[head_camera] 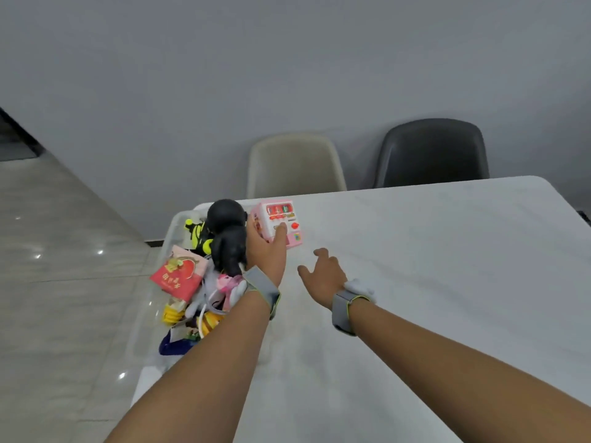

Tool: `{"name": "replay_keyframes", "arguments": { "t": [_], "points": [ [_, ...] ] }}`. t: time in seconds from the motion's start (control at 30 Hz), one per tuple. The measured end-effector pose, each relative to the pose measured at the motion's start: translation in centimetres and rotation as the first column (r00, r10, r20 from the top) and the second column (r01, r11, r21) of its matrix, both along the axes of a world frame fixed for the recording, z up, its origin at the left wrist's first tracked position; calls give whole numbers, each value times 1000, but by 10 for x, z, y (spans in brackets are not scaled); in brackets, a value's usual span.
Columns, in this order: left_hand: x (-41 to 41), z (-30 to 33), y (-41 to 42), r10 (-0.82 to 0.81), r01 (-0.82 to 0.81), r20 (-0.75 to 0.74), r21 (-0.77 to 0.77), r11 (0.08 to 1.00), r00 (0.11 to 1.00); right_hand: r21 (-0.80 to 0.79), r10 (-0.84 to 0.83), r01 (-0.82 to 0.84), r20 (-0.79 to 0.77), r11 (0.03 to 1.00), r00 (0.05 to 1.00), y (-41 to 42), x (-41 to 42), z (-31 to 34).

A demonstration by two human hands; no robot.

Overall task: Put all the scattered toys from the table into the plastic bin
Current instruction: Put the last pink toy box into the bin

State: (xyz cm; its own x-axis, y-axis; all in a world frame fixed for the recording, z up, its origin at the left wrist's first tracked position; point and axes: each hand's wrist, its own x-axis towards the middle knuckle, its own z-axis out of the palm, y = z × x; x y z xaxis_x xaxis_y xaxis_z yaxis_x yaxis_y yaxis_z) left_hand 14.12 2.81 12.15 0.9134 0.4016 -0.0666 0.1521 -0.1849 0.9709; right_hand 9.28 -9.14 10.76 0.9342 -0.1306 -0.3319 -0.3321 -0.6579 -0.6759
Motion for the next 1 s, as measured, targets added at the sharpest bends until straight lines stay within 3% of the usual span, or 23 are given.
{"name": "replay_keyframes", "arguments": {
  "t": [0.13,0.23,0.33,0.57,0.77,0.93,1.0],
  "points": [
    [-7,12,78,118,-114,-8,215,970,993,93,133,-133,3,987,991,85,-14,1],
    [-24,11,131,188,-168,-26,342,925,982,82,113,-109,-48,991,992,137,-21,-1],
    [-46,3,159,151,-104,-97,382,919,984,28,30,-27,-91,999,995,146,-21,-11],
    [-98,-33,205,-21,141,-230,516,845,973,-75,124,-118,93,990,988,143,-29,-46],
    [-103,-50,208,-67,148,-258,309,939,964,-83,89,-77,146,994,985,146,-31,-50],
    [-105,-52,235,43,278,-511,534,799,858,-74,70,-58,167,996,984,146,-31,-49],
    [-108,-48,238,65,297,-536,561,773,842,-80,73,-60,166,995,983,146,-31,-46]
  ]
}}
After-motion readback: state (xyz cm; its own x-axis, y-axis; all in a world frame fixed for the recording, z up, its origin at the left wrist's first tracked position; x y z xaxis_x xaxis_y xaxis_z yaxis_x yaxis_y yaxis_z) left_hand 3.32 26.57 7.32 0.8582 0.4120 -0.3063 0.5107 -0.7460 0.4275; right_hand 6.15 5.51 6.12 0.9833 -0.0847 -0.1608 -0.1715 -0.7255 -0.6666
